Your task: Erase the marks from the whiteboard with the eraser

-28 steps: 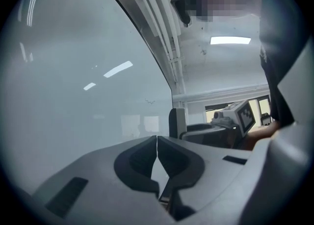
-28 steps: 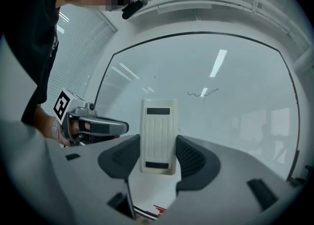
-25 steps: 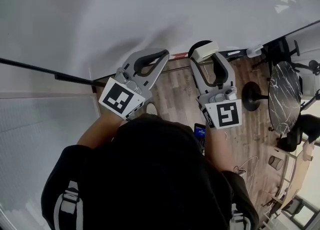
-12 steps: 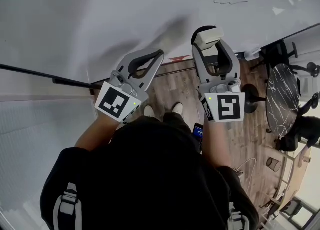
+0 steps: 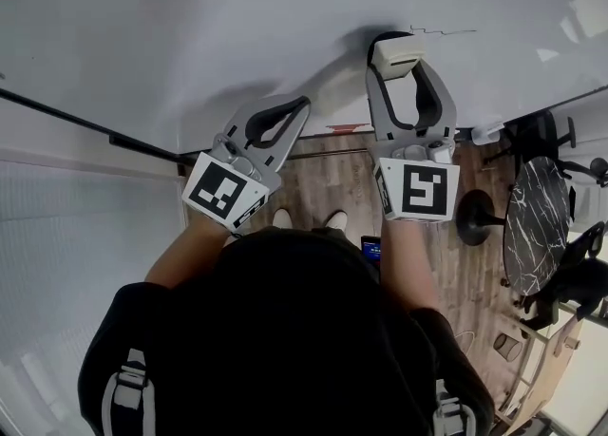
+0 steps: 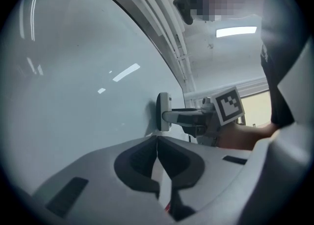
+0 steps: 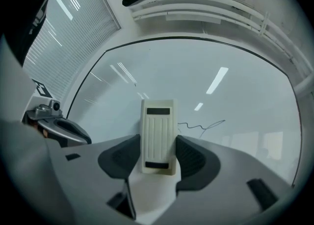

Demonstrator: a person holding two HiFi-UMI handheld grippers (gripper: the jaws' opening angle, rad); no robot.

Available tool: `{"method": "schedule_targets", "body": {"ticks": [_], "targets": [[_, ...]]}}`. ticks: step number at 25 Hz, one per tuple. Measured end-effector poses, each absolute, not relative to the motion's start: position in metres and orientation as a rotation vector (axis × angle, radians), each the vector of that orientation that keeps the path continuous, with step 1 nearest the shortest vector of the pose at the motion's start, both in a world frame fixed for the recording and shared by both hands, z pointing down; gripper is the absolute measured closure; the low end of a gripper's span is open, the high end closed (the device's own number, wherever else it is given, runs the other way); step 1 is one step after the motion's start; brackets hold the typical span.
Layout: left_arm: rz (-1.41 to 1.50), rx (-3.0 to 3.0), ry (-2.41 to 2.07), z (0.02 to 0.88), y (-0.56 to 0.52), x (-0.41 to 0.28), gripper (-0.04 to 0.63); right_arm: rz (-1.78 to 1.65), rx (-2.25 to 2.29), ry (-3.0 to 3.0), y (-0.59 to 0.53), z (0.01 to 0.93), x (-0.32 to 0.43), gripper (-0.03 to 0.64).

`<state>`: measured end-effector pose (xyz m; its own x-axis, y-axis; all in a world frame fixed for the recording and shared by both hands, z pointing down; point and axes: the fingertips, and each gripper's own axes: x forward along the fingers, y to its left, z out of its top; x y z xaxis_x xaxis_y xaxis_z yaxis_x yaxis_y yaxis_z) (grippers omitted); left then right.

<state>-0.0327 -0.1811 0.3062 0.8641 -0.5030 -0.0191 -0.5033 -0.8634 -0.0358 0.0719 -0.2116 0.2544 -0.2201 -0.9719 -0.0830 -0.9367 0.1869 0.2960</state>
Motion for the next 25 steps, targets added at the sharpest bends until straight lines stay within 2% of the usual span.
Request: {"method": "schedule_targets", "body": {"ticks": [12, 25], "targets": [[-0.025, -2.953, 0.941, 0.305, -0.185, -0.017, 0.589, -0.539, 1.883, -2.330, -0.225, 0.237, 0.078, 0.390], [-0.041, -2.946, 0.946, 0.304, -0.198, 0.014, 0.589, -0.458, 2.005, -2.413, -0.230, 0.228, 0.161, 0.383]]}}
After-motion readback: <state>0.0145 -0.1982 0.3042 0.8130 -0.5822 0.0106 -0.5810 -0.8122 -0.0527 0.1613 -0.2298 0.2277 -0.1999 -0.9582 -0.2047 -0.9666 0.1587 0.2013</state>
